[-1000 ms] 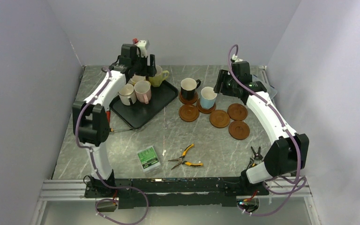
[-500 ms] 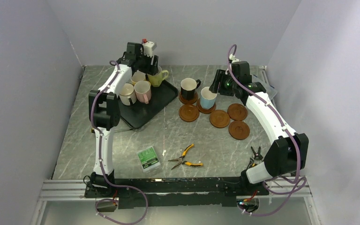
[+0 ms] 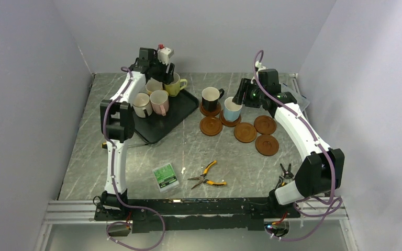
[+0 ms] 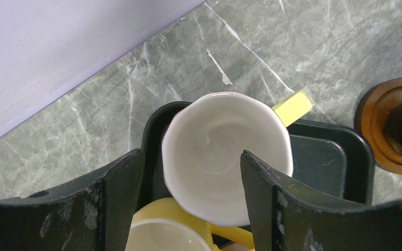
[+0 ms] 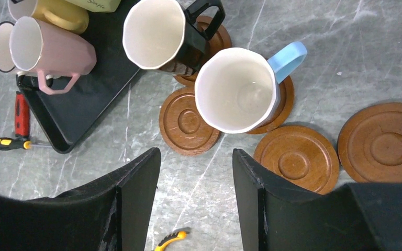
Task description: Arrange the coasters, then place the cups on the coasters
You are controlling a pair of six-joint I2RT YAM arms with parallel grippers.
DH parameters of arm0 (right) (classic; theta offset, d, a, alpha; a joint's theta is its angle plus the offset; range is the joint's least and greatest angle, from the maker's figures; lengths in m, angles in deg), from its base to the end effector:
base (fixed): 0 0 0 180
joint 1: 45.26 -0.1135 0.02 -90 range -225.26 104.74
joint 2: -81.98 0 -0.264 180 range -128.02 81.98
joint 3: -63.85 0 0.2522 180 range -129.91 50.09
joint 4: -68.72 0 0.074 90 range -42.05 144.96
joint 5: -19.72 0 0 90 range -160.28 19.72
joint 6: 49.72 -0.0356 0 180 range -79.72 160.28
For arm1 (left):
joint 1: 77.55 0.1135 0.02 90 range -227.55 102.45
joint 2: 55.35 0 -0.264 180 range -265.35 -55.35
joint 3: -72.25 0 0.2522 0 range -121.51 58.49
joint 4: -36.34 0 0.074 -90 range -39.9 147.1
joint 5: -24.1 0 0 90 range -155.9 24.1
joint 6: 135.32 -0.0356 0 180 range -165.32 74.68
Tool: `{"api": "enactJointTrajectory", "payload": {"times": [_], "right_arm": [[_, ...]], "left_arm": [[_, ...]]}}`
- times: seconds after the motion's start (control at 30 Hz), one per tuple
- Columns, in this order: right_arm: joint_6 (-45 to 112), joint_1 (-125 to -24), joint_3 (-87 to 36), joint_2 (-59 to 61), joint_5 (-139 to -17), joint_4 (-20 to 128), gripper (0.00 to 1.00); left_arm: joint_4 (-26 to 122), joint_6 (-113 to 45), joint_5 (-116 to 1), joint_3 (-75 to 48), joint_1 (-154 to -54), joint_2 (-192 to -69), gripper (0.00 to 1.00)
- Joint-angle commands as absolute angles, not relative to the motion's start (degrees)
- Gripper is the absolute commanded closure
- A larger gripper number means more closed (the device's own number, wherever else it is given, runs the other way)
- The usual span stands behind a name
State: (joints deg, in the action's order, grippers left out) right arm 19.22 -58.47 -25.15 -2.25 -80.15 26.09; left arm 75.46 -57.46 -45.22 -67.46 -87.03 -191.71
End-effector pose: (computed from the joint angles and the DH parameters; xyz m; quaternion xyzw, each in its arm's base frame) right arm 0.3207 0.0816 0.3302 0.0235 0.8954 0.2028 0.3956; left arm 0.5403 -0.1030 0.2477 0.2446 0.8448 -0.1493 0.4520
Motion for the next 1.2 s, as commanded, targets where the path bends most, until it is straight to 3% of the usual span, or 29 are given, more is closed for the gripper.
{"api": "enactJointTrajectory", "payload": {"times": [0.0,0.2,0.43,0.67,1.17], "right_arm": [[18.9,-58.3,-25.0,-1.4,-82.0,28.4,0.44],[19.0,-58.3,-24.8,-1.3,-81.6,28.2,0.47],[19.0,-58.3,-25.1,-1.2,-81.9,28.1,0.5],[19.0,-58.3,-25.2,-0.6,-80.8,27.3,0.5],[18.7,-58.3,-23.4,-0.6,-81.0,28.1,0.51]], "left_arm": [[77.2,-60.8,-43.7,-72.5,-86.9,-194.0,0.28],[75.1,-60.0,-41.1,-72.5,-86.9,-194.3,0.41],[72.6,-57.8,-43.0,-68.8,-87.0,-191.5,0.67],[74.5,-56.4,-44.4,-68.7,-87.6,-190.4,0.74],[77.1,-48.3,-47.2,-62.8,-89.9,-183.0,0.73]]}}
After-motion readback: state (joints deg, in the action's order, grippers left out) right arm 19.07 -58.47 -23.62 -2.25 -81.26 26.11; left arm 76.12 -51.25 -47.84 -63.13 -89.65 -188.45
